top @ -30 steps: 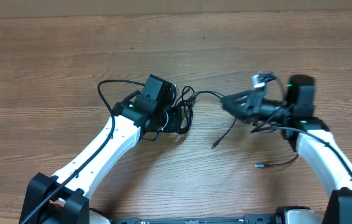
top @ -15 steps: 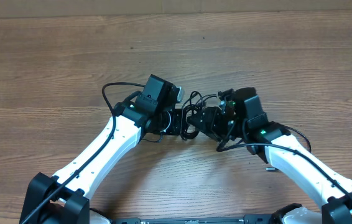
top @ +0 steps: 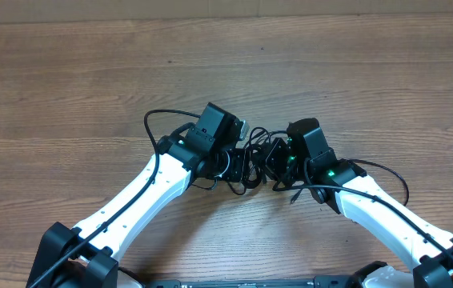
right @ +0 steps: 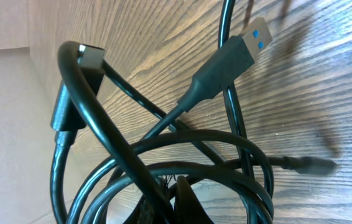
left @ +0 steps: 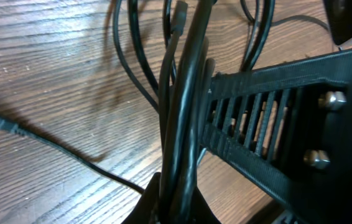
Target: Untangle cables
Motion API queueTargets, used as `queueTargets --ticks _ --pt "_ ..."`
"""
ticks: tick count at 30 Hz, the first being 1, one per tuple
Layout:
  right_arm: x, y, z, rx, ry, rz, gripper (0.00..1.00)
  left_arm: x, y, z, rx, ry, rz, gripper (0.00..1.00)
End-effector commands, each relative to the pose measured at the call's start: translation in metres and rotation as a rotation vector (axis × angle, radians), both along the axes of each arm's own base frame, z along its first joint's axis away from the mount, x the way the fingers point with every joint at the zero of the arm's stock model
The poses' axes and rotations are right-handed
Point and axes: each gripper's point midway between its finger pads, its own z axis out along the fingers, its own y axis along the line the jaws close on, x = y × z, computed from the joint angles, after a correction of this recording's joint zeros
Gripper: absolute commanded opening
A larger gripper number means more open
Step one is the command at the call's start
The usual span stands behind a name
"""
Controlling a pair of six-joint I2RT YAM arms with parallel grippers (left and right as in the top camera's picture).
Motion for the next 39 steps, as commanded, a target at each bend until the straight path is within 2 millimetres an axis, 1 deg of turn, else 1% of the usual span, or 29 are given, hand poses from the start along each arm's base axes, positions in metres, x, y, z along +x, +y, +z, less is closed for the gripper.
queueTargets --ticks 1,4,7,9,11,14,16,18,20,22,23,24,25,27,30,32,33,35,38,39 --pt "-0.001 0.003 0.01 0.025 -0.03 0.041 0.04 0.009 0.012 -0.008 0.082 -0.039 0.039 0.04" --pt "-0.004 0.005 0.035 0.091 -0.083 0.096 0.04 0.017 0.032 -0.015 0.192 -0.077 0.091 0.04" --pt "-0.008 0.005 0.072 0.167 -0.186 0.158 0.04 0.026 0.047 -0.019 0.275 -0.115 0.143 0.04" --pt "-0.011 -0.004 0.103 0.19 -0.301 0.181 0.04 0.03 0.051 -0.02 0.296 -0.126 0.167 0.04" --pt "-0.016 -0.011 0.127 0.203 -0.388 0.198 0.04 0.032 0.055 -0.021 0.313 -0.129 0.196 0.04" --pt "-0.029 -0.022 0.154 0.202 -0.489 0.204 0.04 0.035 0.06 -0.024 0.332 -0.118 0.258 0.04" --pt "-0.04 -0.03 0.162 0.191 -0.505 0.186 0.04 0.036 0.063 -0.025 0.336 -0.107 0.313 0.04" --pt "-0.046 -0.041 0.158 0.147 -0.486 0.141 0.04 0.038 0.063 -0.024 0.327 -0.101 0.353 0.04" --pt "-0.05 -0.057 0.143 0.067 -0.433 0.073 0.04 0.04 0.062 -0.024 0.317 -0.102 0.367 0.04" --pt "-0.053 -0.077 0.12 -0.04 -0.357 -0.003 0.05 0.039 0.061 -0.024 0.314 -0.097 0.36 0.04" --pt "-0.055 -0.084 0.111 -0.081 -0.324 -0.026 0.11 0.037 0.059 -0.024 0.31 -0.091 0.34 0.04" --pt "-0.058 -0.091 0.101 -0.121 -0.288 -0.044 0.2 0.032 0.055 -0.025 0.298 -0.081 0.294 0.04" --pt "-0.065 -0.099 0.087 -0.169 -0.227 -0.056 0.28 0.022 0.044 -0.025 0.259 -0.061 0.186 0.04" --pt "-0.07 -0.101 0.077 -0.189 -0.18 -0.051 0.34 0.01 0.033 -0.024 0.212 -0.035 0.076 0.04" --pt "-0.074 -0.099 0.071 -0.191 -0.143 -0.033 0.45 -0.008 0.027 -0.024 0.173 0.02 -0.015 0.04" --pt "-0.076 -0.093 0.069 -0.169 -0.123 -0.009 0.49 -0.019 0.021 -0.023 0.134 0.049 -0.079 0.04" --pt "-0.076 -0.091 0.067 -0.164 -0.114 -0.002 0.52 -0.025 0.015 -0.02 0.095 0.06 -0.126 0.04" --pt "-0.075 -0.09 0.062 -0.17 -0.091 0.002 0.64 -0.037 0.0 -0.01 -0.008 0.077 -0.224 0.04" --pt "-0.075 -0.089 0.052 -0.189 -0.06 0.03 0.67 -0.054 -0.021 0.008 -0.176 0.081 -0.366 0.04" --pt "-0.075 -0.089 0.049 -0.194 -0.047 0.031 0.68 -0.058 -0.025 0.013 -0.216 0.076 -0.405 0.04"
